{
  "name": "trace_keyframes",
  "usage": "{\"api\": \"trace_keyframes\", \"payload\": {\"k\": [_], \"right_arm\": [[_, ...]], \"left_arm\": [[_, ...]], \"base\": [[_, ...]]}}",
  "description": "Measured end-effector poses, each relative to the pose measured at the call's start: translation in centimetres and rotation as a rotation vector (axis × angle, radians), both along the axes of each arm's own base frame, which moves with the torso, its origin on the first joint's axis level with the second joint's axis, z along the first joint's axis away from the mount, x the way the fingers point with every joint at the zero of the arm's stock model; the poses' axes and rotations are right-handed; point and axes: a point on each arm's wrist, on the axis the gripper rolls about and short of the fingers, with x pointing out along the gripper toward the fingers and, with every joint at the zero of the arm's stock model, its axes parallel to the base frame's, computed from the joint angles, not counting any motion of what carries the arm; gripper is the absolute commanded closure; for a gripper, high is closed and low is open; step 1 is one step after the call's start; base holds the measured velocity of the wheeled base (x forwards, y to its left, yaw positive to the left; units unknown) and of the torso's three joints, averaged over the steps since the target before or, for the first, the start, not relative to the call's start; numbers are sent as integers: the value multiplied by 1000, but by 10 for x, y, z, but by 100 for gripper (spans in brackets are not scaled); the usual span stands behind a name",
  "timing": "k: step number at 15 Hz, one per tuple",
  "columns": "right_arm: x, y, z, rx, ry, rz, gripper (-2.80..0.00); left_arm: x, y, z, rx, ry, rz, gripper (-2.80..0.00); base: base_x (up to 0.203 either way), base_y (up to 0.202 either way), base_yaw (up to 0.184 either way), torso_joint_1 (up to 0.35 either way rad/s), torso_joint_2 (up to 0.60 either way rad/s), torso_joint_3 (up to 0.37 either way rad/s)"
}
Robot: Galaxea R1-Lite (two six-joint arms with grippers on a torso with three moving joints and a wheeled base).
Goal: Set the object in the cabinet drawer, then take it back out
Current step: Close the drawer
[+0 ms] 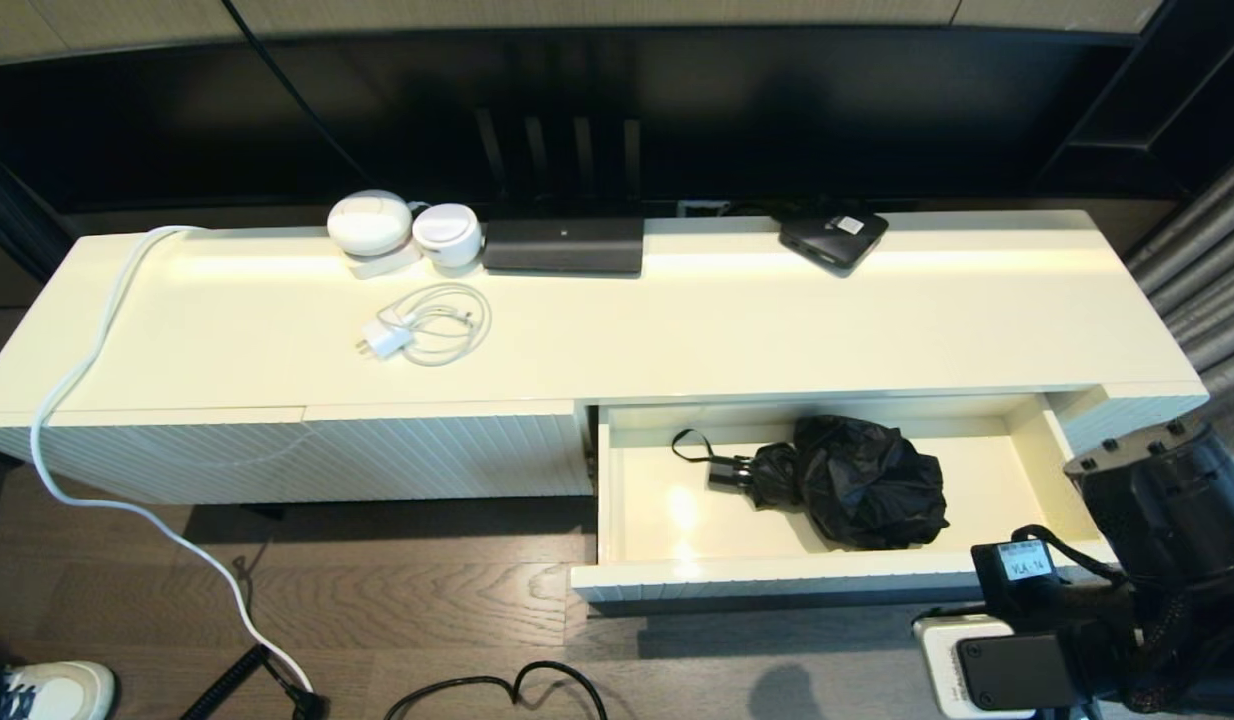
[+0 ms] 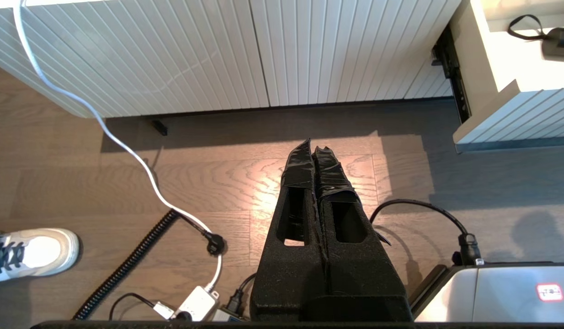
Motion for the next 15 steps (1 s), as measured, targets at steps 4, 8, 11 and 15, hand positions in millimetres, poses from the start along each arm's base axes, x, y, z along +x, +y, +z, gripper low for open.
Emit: {"api": "trace_keyframes", "payload": {"k": [4,8,11,15], "right_arm": [[-7,-2,-7,2,-2,6,0],[-14,-6,-19,-28,26,0,0],[-21,-9,-29,-36,32,2,0],[-18,-7,-42,-45,12,-6,0]], "left_arm": [[0,0,0,0,0,0,0],[0,0,0,0,0,0,0],[0,0,0,0,0,0,0],[0,0,0,0,0,0,0]], "base": [[0,0,0,0,0,0],[0,0,0,0,0,0],[0,0,0,0,0,0],[0,0,0,0,0,0]]}}
